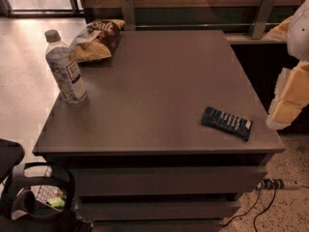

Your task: Move rxbar blueberry near brown chip bag

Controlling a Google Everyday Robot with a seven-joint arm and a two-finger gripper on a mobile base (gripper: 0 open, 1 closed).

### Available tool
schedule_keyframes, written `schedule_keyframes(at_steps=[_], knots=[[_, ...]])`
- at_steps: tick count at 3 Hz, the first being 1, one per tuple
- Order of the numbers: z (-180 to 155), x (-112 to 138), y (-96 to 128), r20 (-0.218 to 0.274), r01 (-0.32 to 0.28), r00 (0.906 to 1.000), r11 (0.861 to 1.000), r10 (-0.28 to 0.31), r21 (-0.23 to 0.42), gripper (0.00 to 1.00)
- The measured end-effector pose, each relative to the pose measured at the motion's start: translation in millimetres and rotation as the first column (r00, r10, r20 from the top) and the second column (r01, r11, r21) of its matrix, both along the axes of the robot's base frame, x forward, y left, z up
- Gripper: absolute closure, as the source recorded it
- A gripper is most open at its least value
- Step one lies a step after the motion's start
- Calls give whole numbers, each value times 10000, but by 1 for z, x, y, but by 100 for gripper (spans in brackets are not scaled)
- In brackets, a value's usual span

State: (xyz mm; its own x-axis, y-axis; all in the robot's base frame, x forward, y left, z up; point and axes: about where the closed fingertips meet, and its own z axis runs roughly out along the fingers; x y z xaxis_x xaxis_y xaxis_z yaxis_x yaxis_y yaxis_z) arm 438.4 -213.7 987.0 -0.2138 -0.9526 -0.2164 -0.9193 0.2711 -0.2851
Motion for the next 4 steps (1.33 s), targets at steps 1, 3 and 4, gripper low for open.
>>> schedule_keyframes(at_steps=[1,3,4], knots=[[-1,1,-1,20,29,10000,9999,-30,128,0],[-31,10,-22,93,570,9982,9804,-599,1885,0],[-69,29,-35,493,1076,9891,9098,-1387,4008,0]])
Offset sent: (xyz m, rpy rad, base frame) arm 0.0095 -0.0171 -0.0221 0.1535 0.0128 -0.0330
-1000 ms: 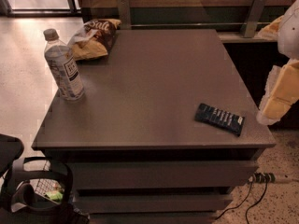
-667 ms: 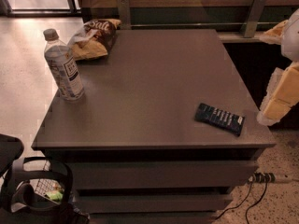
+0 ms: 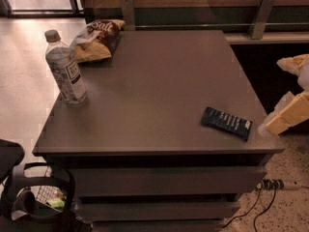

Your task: Move rxbar blueberry near brown chip bag

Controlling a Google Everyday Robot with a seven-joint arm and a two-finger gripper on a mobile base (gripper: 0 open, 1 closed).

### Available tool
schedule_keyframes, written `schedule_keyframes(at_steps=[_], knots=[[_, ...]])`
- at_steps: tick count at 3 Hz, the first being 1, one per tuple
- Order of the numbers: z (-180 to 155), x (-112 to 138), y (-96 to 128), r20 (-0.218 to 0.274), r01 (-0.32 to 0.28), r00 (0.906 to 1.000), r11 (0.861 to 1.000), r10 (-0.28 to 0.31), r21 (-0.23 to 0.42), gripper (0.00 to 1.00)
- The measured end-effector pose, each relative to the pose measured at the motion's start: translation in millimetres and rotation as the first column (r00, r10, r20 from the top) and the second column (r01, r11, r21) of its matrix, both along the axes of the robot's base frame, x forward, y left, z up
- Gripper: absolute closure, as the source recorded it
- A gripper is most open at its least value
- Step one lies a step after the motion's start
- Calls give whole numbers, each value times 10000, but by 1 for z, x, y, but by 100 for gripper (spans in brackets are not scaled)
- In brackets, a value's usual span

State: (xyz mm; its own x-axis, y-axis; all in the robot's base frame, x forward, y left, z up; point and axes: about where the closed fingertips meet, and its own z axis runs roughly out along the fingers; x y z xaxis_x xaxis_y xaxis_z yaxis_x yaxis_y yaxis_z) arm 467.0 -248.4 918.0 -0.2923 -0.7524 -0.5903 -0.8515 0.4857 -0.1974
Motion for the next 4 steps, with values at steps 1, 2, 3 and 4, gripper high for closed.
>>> schedule_keyframes(at_steps=[1,2,3,4], knots=[[-16,14,-3,407,302,9985,9921,-354,1219,0],[-38,30,6,605,325,9970,9678,-490,2497,0],[-60,35,19,531,264,9975,9405,-471,3389,0],[-73,34,27,373,228,9985,9271,-396,3741,0]])
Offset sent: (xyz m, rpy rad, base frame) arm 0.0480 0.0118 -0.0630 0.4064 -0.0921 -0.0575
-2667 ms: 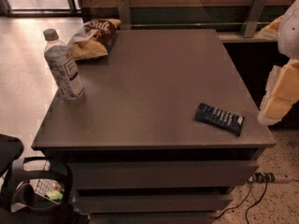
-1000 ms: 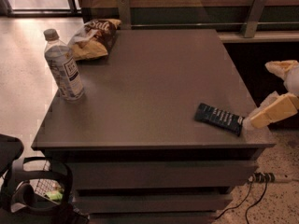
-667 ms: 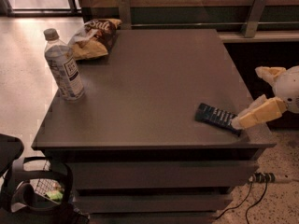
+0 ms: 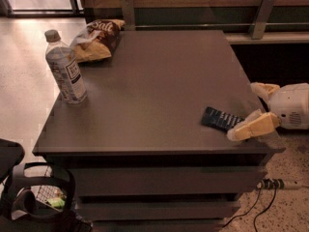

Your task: Move rxbar blueberry near brown chip bag

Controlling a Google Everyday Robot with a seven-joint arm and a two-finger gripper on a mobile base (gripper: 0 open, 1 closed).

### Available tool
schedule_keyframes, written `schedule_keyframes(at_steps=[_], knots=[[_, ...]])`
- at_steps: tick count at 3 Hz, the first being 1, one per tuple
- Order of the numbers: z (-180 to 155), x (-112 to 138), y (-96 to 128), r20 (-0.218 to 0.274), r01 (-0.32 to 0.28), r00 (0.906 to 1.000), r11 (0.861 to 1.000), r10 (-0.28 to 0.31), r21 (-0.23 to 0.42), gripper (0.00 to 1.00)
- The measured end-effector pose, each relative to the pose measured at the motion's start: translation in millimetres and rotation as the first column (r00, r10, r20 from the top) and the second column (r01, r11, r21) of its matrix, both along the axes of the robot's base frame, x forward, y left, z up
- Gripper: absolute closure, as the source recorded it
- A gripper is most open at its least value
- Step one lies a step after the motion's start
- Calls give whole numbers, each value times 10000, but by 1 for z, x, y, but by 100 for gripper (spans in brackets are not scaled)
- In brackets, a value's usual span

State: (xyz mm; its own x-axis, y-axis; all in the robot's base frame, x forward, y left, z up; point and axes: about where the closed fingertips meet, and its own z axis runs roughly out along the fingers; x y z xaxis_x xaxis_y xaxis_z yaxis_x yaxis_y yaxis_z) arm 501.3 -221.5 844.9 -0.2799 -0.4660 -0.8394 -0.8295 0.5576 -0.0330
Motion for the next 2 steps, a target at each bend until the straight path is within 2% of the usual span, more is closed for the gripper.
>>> schedule_keyframes(at_steps=[2], knots=[[-26,-1,13,-318,-83,9994,9991,96,410,0]])
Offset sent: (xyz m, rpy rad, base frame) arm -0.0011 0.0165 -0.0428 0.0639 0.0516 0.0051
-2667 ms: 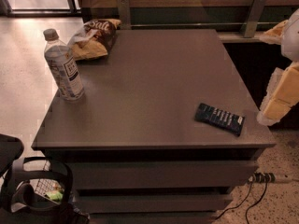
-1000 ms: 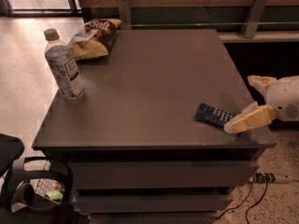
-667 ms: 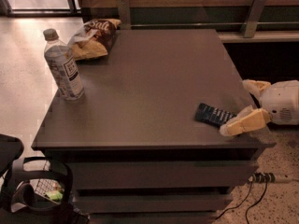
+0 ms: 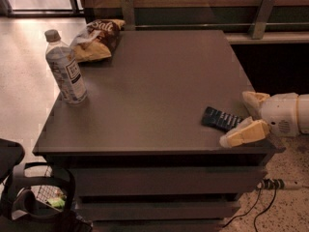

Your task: Move rxbar blueberry near brown chip bag

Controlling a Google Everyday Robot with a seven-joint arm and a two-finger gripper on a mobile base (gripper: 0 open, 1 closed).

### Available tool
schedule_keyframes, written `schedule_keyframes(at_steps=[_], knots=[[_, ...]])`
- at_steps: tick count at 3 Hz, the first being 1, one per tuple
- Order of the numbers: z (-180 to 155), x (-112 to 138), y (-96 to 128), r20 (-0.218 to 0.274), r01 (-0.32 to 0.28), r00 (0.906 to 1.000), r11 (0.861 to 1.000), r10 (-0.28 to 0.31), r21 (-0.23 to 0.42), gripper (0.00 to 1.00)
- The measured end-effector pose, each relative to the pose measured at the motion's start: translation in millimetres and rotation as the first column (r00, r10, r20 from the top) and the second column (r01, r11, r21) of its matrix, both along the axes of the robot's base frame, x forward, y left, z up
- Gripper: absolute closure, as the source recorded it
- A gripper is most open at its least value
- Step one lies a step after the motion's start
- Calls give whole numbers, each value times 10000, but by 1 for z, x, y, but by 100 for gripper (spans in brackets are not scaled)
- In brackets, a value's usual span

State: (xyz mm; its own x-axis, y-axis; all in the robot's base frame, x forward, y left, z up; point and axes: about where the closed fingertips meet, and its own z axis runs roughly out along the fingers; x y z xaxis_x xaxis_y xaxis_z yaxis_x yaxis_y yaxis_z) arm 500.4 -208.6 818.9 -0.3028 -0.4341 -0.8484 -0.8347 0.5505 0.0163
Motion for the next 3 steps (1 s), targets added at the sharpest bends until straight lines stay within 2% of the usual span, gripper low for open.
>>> schedule_keyframes(at_steps=[1,3], knots=[[-13,-1,10,-121,-21,9999,9998,23,175,13],[-13,0,14,-176,19,9998,9997,-15,240,59]])
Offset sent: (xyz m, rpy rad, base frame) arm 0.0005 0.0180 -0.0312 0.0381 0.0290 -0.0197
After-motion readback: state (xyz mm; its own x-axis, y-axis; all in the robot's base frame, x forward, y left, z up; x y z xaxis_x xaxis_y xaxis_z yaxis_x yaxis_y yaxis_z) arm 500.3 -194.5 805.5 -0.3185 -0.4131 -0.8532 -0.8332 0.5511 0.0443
